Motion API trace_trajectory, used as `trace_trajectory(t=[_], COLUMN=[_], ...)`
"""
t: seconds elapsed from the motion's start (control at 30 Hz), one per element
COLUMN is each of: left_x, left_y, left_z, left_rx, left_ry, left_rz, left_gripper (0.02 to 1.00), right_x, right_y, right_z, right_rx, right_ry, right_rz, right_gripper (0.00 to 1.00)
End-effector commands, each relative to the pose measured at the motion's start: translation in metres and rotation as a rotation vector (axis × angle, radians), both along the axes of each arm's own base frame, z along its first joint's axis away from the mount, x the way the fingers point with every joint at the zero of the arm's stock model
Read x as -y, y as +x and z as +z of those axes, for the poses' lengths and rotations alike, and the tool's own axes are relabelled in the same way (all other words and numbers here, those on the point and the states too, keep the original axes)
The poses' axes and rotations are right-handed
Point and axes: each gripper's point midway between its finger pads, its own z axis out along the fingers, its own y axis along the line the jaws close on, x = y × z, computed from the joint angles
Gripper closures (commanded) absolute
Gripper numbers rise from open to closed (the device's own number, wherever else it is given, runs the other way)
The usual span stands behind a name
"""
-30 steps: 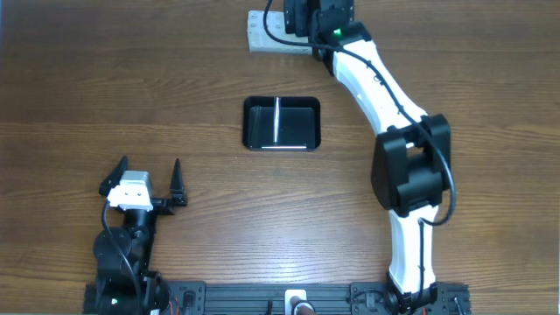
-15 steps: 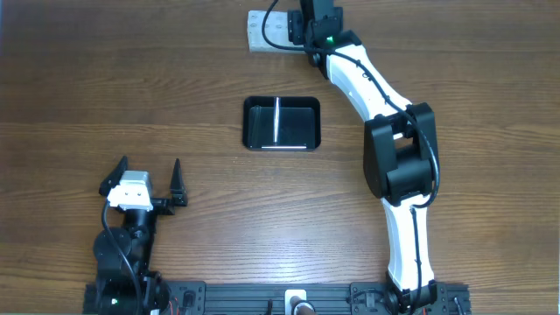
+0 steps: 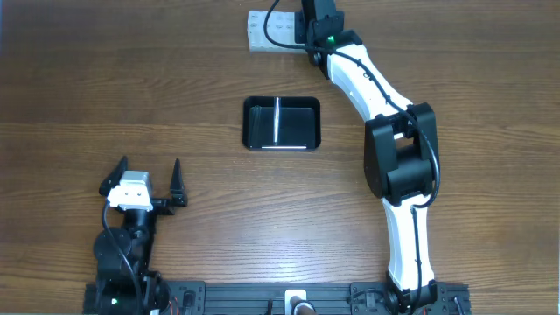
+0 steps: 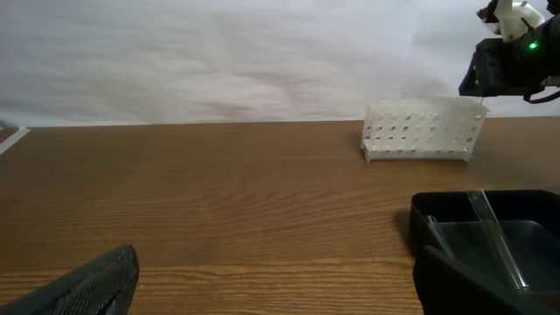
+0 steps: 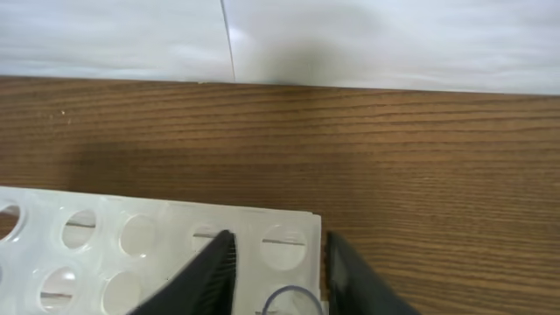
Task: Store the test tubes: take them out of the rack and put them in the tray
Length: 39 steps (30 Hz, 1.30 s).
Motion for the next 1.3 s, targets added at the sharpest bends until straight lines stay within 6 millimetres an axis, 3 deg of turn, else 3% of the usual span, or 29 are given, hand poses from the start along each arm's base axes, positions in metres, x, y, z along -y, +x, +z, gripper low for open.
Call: trace_trajectory(t=[0.03, 0.33, 0.43, 0.53, 0.6, 0.63, 0.7, 0.8, 0.87, 0.93, 1.0, 1.13, 1.3], left_x=[0.0, 0.0, 0.0, 0.0, 0.0, 0.0, 0.0, 0.0, 0.0, 0.0, 0.0, 0.0, 0.0], left_y=[0.0, 0.0, 0.0, 0.0, 0.0, 0.0, 0.0, 0.0, 0.0, 0.0, 0.0, 0.0, 0.0], left_z=[-0.002, -0.002, -0.002, -0.002, -0.002, -0.002, -0.002, -0.002, -0.002, -0.002, -0.002, -0.002, -0.002], left_rx=[-0.002, -0.002, -0.002, -0.002, -0.002, -0.002, -0.002, -0.002, -0.002, -0.002, -0.002, -0.002, -0.002], left_ry=[0.013, 0.013, 0.013, 0.013, 0.013, 0.013, 0.013, 0.013, 0.013, 0.013, 0.013, 0.013, 0.013], left_rz=[-0.005, -0.005, -0.005, -0.005, -0.005, -0.005, -0.005, -0.005, -0.005, -0.005, -0.005, -0.005, -0.005], left_gripper=[0.018, 0.018, 0.018, 0.018, 0.018, 0.018, 0.02, 0.018, 0.018, 0.018, 0.018, 0.02, 0.018], right_x=[0.008, 0.007, 0.005, 0.005, 0.006, 0.007, 0.009, 0.015, 0.016, 0.014, 0.01, -0.013, -0.029], right_y=[0.002, 0.0, -0.002, -0.007, -0.012, -0.014, -0.021, -0.041, -0.056, -0.072, -0.092, -0.141, -0.172], right_z=[-0.006, -0.006, 0.006, 0.046, 0.092, 0.102, 0.143, 0.207, 0.231, 0.238, 0.226, 0.146, 0.061], right_rx=[-0.005, -0.007, 0.002, 0.049, 0.118, 0.134, 0.202, 0.301, 0.318, 0.291, 0.2, -0.184, -0.507], right_ry=[-0.012, -0.015, -0.011, 0.005, 0.029, 0.035, 0.059, 0.093, 0.101, 0.097, 0.105, 0.186, 0.199], right_rz=[-0.026, -0.025, -0.022, -0.019, -0.019, -0.019, -0.019, -0.019, -0.012, 0.0, 0.001, 0.038, 0.029], right_gripper=[0.807, 0.899, 0.917, 0.921, 0.921, 0.923, 0.919, 0.919, 0.917, 0.915, 0.912, 0.923, 0.919])
